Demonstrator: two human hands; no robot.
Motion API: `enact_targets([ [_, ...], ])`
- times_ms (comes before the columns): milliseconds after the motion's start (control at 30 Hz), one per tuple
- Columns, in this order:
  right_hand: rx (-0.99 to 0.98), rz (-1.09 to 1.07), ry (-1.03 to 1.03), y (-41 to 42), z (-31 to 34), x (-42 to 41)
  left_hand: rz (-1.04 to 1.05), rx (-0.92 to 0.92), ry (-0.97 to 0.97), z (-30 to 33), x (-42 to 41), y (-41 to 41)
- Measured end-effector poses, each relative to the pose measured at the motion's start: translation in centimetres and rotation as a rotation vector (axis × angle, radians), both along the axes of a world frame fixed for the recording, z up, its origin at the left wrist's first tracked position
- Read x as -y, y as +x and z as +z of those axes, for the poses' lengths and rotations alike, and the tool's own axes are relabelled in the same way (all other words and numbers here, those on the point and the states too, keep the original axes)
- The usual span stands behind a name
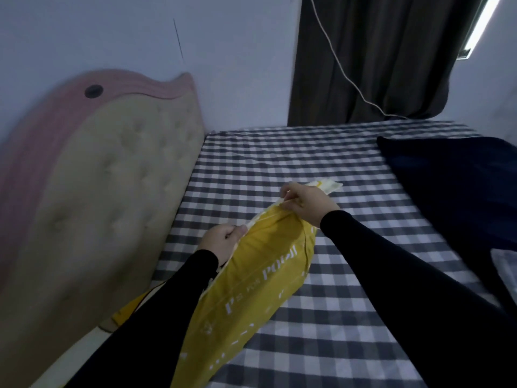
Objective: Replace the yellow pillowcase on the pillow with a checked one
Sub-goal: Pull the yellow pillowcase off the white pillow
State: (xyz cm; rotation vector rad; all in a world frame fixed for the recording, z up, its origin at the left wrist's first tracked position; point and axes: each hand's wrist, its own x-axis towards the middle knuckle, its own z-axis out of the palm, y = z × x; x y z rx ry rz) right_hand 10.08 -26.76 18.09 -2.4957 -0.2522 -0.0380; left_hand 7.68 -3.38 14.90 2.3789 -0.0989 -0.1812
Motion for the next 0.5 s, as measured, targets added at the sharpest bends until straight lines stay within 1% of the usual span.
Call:
enact_targets([
  [33, 0.085, 0.034, -0.041, 0.2, -0.6, 0.2, 0.004, -0.017, 0.017, -0.1, -0.3, 0.5],
  [67, 0.122, 0.066, -0.114, 0.4, -1.1, 0.5, 0.012, -0.035, 0.027, -0.2, -0.6, 1.0],
  [133, 0.066, 0.092, -0.256, 0.9, -1.9, 1.2, 0.018, -0.034, 0.045, -0.2, -1.0, 2.1],
  [167, 0.012, 0.092, -0.266, 1.2, -2.1, 1.6, 0.028, 0.003, 0.065, -0.2, -1.1, 2.6],
  [233, -0.079, 0.099, -0.180, 1.8, -2.3, 2.2, 0.037, 0.128, 0.107, 0.2, -0.4, 3.2],
  [300, -0.101, 0.109, -0.171, 2.4, -2.3, 2.1, -0.053, 0.263, 0.204, 0.7, 1.6, 3.8],
  [333, -0.097, 0.110, -0.180, 2.9, -2.4, 2.0, -0.108, 0.285, 0.278, 0.8, 2.8, 4.0],
  [367, -0.090, 0.107, -0.169, 3.4, -2.5, 1.9, -0.145, 0.270, 0.362, 0.9, 4.2, 4.2],
  [433, -0.072, 0.086, -0.102, 4.1, -2.5, 1.8, -0.142, 0.193, 0.520, 0.9, 6.5, 4.8],
  [500, -0.015, 0.039, -0.100, 4.6, -2.6, 2.0, -0.099, 0.130, 0.571, 0.7, 7.7, 5.5],
])
